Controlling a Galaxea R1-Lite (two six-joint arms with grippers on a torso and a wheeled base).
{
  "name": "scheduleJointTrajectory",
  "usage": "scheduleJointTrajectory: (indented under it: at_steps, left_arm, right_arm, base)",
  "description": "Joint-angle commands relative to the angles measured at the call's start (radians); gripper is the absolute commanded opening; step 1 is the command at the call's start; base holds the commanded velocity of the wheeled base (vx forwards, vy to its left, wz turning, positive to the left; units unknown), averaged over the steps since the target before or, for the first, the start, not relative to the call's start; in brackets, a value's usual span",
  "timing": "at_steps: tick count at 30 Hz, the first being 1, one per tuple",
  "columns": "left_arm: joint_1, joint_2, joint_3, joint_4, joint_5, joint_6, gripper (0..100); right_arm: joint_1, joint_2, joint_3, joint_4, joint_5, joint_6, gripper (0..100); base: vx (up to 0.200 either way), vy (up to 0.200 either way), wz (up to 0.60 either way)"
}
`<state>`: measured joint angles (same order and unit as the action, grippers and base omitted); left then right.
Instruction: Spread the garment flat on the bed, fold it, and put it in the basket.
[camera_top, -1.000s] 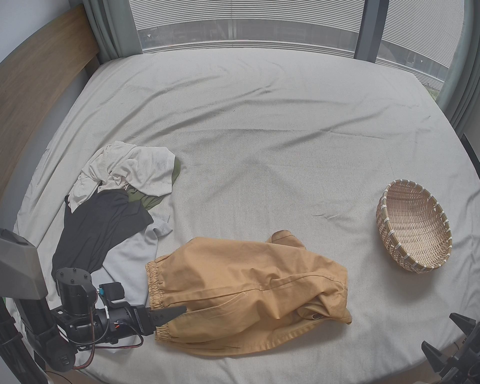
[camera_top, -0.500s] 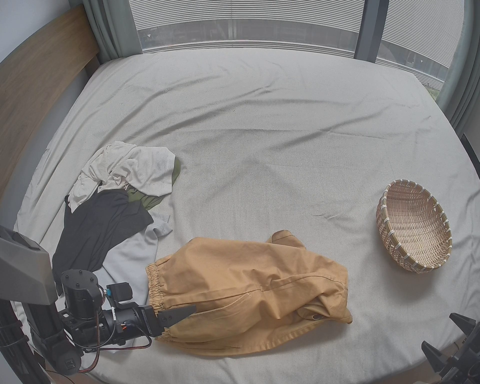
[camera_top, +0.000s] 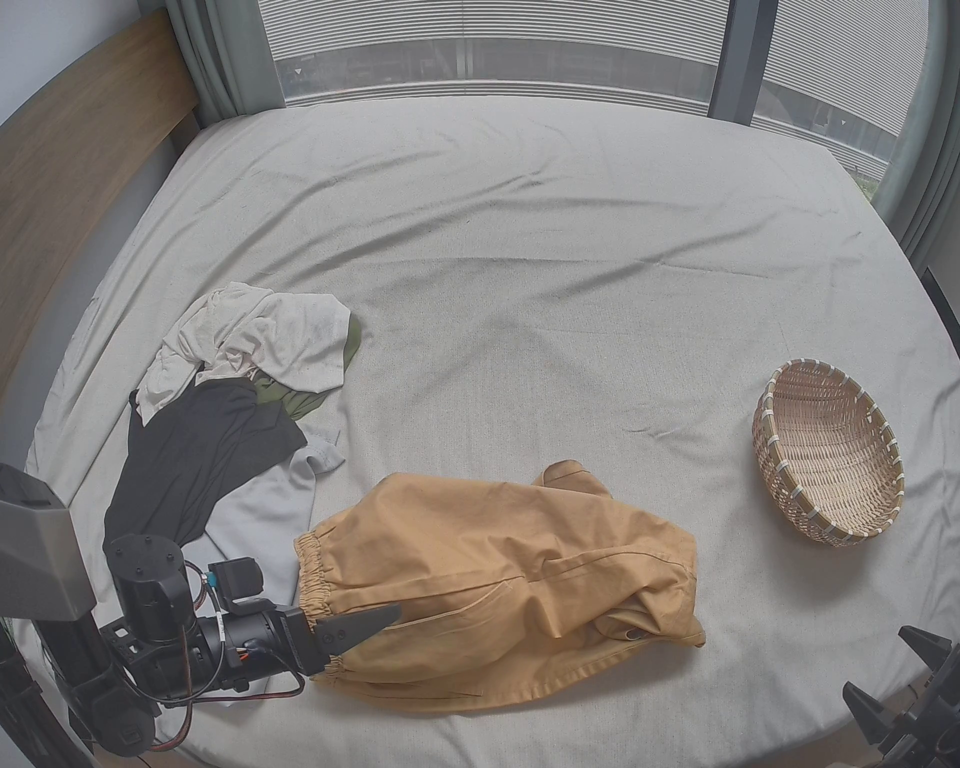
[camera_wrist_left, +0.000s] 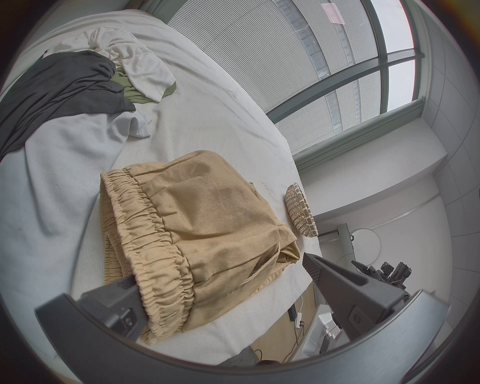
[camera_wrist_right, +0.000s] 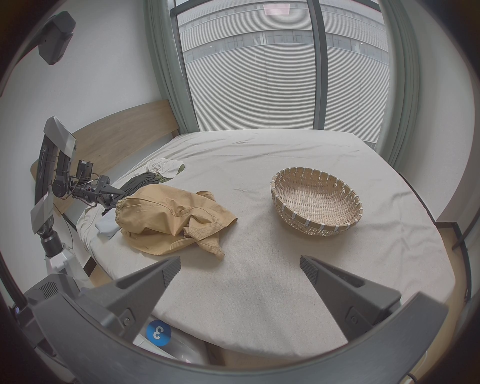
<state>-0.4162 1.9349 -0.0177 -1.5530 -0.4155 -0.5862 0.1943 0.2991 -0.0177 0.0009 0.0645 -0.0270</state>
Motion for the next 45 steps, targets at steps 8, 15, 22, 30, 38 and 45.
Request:
scheduleJointTrajectory:
  at_steps: [8, 15, 22, 30, 38, 45]
  left_arm:
    - [0.007, -0.037, -0.004, -0.002, -0.003, 0.0, 0]
    - [0.059, -0.034, -0.09, -0.002, -0.002, -0.003, 0]
    - [0.065, -0.039, -0.111, -0.004, -0.003, -0.004, 0]
    - [0.069, -0.077, -0.166, -0.002, -0.006, -0.011, 0]
    - [0.089, -0.082, -0.188, -0.002, -0.028, -0.007, 0]
    - [0.111, -0.074, -0.2, -0.002, -0.034, -0.004, 0]
  right_arm:
    - [0.001, 0.003, 0.018, 0.001, 0.0, 0.001, 100]
    - [0.001, 0.003, 0.018, 0.001, 0.0, 0.001, 100]
    - [0.001, 0.002, 0.018, -0.001, 0.0, -0.001, 100]
    - [-0.053, -0.147, 0.018, -0.01, 0.003, -0.022, 100]
    - [-0.068, 0.12, -0.518, -0.139, 0.017, 0.217, 100]
    - [-0.022, 0.457, -0.507, -0.073, 0.135, 0.297, 100]
  base:
    - [0.0, 0.0, 0.0]
    - [0.0, 0.0, 0.0]
    - [0.0, 0.0, 0.0]
    - [0.0, 0.0, 0.0]
    - [0.0, 0.0, 0.0]
    - [0.0, 0.0, 0.0]
